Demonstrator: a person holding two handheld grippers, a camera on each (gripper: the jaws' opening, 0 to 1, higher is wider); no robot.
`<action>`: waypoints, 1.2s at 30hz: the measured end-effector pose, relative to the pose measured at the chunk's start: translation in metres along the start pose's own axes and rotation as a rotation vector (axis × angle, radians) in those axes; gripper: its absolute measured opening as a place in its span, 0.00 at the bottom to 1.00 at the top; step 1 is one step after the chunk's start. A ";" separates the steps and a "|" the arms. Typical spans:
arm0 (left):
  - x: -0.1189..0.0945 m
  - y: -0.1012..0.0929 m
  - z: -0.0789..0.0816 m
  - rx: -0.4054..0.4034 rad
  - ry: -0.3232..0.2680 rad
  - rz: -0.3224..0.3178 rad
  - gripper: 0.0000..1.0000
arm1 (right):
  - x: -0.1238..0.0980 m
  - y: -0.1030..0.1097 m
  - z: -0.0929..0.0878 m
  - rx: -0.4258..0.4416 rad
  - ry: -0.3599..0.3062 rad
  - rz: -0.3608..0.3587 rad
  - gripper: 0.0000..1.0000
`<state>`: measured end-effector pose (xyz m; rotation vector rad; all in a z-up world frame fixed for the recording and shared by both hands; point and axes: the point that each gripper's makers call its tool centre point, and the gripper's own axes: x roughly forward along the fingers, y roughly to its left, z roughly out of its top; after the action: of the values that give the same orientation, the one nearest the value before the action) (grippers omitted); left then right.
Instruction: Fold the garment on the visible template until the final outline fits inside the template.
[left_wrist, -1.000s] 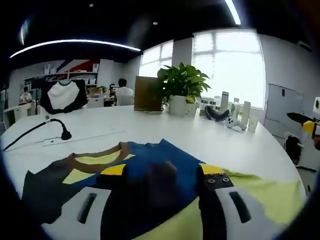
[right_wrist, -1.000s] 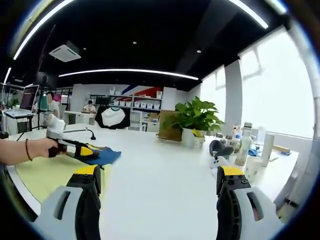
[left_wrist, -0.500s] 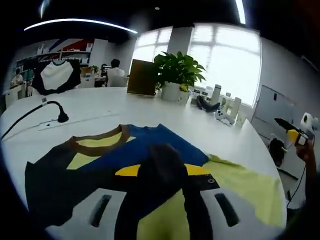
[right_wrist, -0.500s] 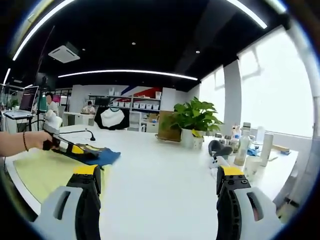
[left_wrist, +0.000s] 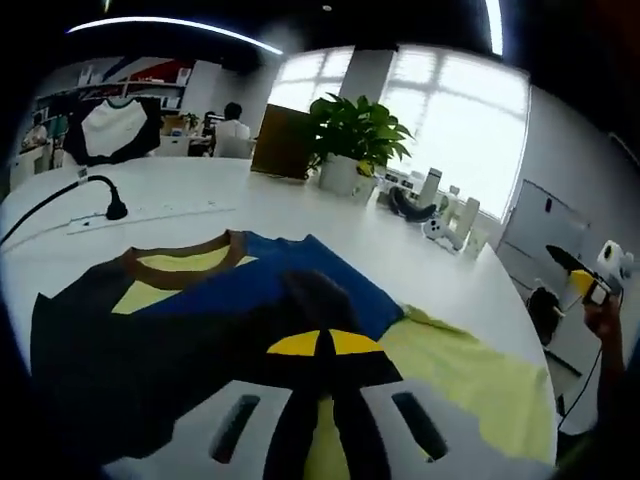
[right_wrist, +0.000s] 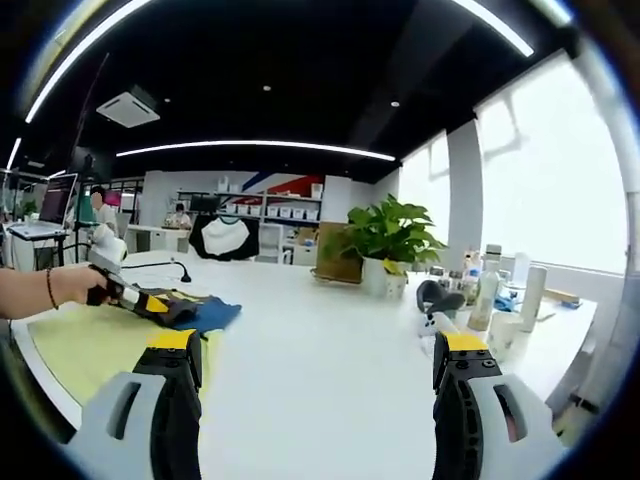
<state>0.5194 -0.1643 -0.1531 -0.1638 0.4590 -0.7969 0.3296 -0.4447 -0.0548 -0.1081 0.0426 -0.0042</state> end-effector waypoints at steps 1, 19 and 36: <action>0.000 -0.001 0.003 -0.013 -0.011 -0.006 0.01 | 0.000 0.000 0.000 0.000 -0.001 -0.002 0.99; 0.021 -0.052 0.014 -0.032 -0.030 -0.154 0.01 | -0.002 -0.005 -0.003 0.012 -0.005 -0.018 0.99; 0.041 -0.065 -0.015 0.020 0.023 -0.166 0.01 | 0.003 -0.004 -0.009 0.011 0.015 -0.011 0.99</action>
<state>0.4950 -0.2381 -0.1603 -0.1760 0.4630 -0.9669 0.3320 -0.4495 -0.0633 -0.0976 0.0570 -0.0160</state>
